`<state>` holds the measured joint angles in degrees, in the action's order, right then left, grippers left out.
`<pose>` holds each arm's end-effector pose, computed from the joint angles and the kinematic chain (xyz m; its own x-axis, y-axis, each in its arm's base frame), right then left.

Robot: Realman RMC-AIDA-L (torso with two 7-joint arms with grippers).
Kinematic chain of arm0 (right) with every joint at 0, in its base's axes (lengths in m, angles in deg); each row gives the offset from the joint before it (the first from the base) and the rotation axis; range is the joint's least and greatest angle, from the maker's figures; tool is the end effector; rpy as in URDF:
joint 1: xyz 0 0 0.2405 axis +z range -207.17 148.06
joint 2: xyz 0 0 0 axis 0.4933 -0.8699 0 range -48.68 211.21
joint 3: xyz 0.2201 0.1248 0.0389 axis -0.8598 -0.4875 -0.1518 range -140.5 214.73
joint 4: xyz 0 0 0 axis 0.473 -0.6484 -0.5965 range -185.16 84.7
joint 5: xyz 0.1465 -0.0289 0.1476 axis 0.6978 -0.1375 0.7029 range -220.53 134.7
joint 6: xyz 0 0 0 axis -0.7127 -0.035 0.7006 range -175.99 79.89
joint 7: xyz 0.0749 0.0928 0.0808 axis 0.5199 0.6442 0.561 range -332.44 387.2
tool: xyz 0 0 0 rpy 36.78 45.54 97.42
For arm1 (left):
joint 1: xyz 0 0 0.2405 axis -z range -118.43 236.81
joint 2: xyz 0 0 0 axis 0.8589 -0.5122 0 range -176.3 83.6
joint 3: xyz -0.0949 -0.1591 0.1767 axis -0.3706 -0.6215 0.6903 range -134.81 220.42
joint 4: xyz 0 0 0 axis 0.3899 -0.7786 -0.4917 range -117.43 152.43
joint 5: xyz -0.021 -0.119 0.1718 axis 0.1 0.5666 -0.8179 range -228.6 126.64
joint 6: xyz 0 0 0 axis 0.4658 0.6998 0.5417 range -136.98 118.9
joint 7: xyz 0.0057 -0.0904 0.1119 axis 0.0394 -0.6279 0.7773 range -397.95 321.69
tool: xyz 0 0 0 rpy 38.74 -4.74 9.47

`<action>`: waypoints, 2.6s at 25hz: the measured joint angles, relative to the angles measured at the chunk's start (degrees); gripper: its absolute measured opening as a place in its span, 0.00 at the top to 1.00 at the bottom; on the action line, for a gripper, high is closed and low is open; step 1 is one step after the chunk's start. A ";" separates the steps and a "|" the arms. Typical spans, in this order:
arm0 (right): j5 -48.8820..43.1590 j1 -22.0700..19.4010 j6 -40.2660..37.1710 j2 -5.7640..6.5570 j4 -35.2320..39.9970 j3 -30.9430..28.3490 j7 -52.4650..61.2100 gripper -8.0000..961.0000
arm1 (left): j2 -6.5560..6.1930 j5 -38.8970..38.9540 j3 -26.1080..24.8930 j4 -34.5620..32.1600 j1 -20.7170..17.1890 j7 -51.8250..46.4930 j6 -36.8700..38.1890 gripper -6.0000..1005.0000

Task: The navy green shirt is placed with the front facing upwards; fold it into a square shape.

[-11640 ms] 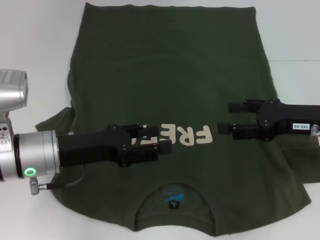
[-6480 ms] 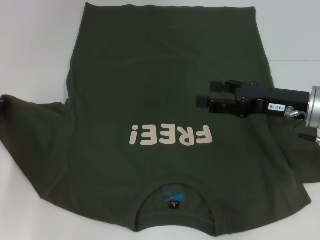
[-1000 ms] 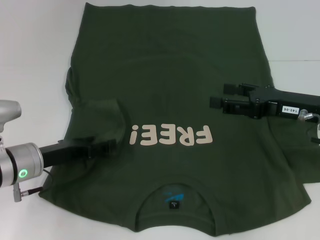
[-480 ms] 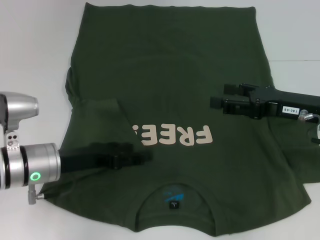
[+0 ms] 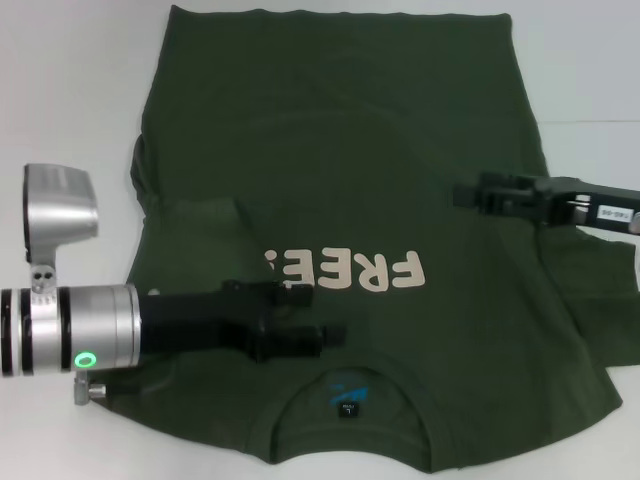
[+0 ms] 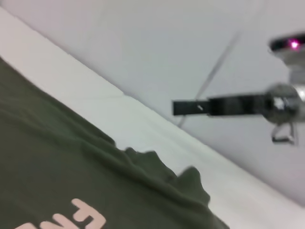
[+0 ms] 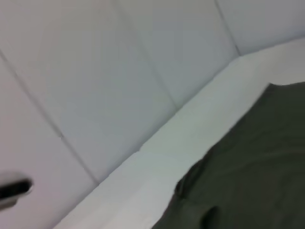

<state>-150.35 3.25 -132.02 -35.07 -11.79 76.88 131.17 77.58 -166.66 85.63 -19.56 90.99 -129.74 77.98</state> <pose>0.2498 0.3670 0.0318 0.5251 -0.5747 -0.6278 -0.7458 -0.6660 -0.0141 -0.2367 0.3237 -0.0438 0.6809 0.5395 0.4953 0.5988 -0.7995 0.0477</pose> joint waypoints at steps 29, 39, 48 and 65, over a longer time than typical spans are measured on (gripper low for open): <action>-11.27 -11.18 7.08 6.55 -0.65 -8.04 30.39 0.07 | 0.23 0.08 3.15 -0.02 -0.40 18.26 1.31 0.16; -11.61 -10.92 9.09 5.72 -2.03 -8.29 29.85 0.07 | 0.26 0.02 2.94 0.06 -0.91 18.21 1.16 0.16; -11.41 -11.42 10.77 5.05 -3.99 -8.76 27.82 0.07 | 0.26 0.02 3.05 0.06 -0.75 17.98 1.13 0.16; -11.13 -11.01 10.87 1.85 -6.00 -16.68 23.34 0.33 | 0.18 0.02 2.89 0.05 -0.43 18.12 0.96 0.16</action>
<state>-161.47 -7.76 -121.15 -33.22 -17.79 60.20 154.51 77.75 -166.64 88.52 -19.50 90.56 -111.62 78.94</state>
